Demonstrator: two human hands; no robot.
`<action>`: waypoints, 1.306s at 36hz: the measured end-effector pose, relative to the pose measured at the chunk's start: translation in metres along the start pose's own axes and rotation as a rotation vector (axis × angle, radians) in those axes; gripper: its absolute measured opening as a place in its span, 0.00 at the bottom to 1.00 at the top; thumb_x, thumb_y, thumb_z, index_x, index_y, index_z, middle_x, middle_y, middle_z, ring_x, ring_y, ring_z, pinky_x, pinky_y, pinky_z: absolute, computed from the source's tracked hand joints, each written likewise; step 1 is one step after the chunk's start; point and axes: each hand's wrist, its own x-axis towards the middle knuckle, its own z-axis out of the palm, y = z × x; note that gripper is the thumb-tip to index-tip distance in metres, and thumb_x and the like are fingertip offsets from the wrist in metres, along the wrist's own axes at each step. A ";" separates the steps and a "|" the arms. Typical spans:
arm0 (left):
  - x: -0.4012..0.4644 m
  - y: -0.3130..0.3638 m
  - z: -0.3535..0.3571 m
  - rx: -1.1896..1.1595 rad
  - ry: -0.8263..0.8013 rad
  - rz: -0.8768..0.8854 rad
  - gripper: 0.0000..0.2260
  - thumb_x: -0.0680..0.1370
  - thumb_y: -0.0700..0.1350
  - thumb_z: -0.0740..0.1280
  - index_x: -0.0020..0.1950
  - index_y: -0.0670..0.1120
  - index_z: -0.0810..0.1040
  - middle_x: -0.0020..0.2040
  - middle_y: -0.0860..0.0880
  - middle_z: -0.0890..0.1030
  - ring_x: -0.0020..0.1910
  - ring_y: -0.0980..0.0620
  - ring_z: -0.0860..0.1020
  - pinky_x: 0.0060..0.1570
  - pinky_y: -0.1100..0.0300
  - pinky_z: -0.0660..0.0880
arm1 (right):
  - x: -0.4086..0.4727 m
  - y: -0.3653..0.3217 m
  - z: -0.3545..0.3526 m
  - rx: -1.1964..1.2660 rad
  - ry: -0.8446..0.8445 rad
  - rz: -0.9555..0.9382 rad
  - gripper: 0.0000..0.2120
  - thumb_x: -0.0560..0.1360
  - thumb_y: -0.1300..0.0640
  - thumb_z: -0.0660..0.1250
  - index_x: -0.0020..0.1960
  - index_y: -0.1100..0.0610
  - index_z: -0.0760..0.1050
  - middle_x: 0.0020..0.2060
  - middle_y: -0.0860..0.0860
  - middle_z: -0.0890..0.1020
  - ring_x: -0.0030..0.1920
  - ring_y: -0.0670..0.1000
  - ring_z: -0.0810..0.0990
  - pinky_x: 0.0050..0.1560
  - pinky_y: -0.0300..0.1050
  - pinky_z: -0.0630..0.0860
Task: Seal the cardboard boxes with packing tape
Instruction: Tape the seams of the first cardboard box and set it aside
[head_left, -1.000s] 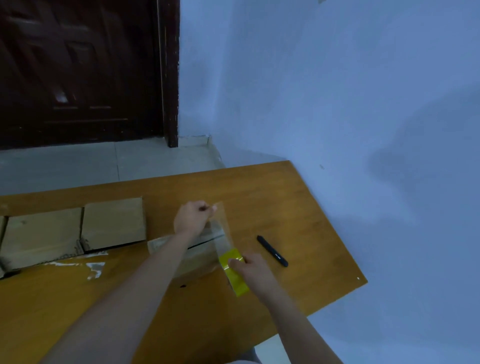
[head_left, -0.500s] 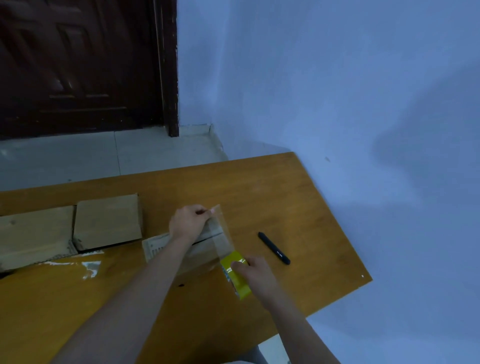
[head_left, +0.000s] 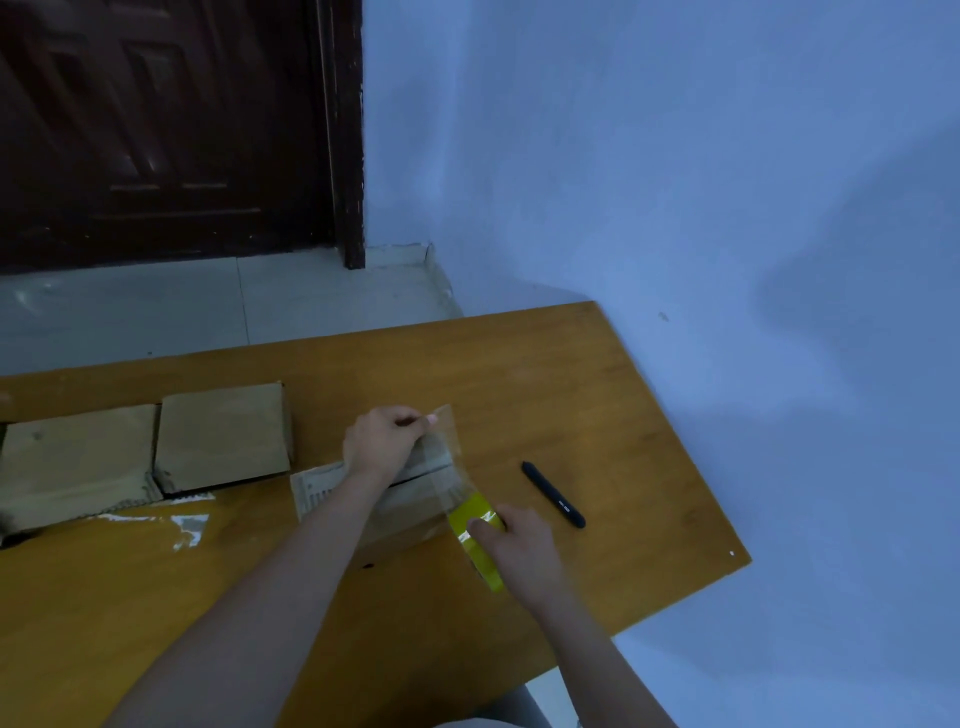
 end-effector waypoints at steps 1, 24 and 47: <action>0.000 -0.001 0.000 0.005 -0.004 0.006 0.11 0.75 0.59 0.68 0.45 0.54 0.84 0.41 0.54 0.82 0.43 0.52 0.79 0.42 0.59 0.74 | 0.000 0.001 0.002 -0.029 0.021 -0.017 0.12 0.76 0.57 0.65 0.35 0.58 0.69 0.25 0.47 0.71 0.23 0.41 0.71 0.26 0.33 0.65; -0.015 -0.004 0.005 0.166 0.073 0.100 0.14 0.78 0.58 0.63 0.43 0.51 0.82 0.35 0.49 0.82 0.37 0.48 0.79 0.53 0.54 0.71 | 0.021 -0.021 -0.036 0.204 -0.005 0.186 0.14 0.70 0.53 0.70 0.34 0.61 0.73 0.31 0.54 0.72 0.35 0.52 0.71 0.35 0.44 0.64; 0.002 0.001 0.005 0.189 -0.017 0.005 0.16 0.77 0.64 0.60 0.49 0.56 0.82 0.42 0.54 0.79 0.44 0.52 0.76 0.39 0.59 0.70 | 0.001 0.005 -0.009 0.097 -0.074 0.143 0.11 0.76 0.56 0.64 0.43 0.64 0.78 0.33 0.55 0.80 0.29 0.48 0.79 0.29 0.39 0.74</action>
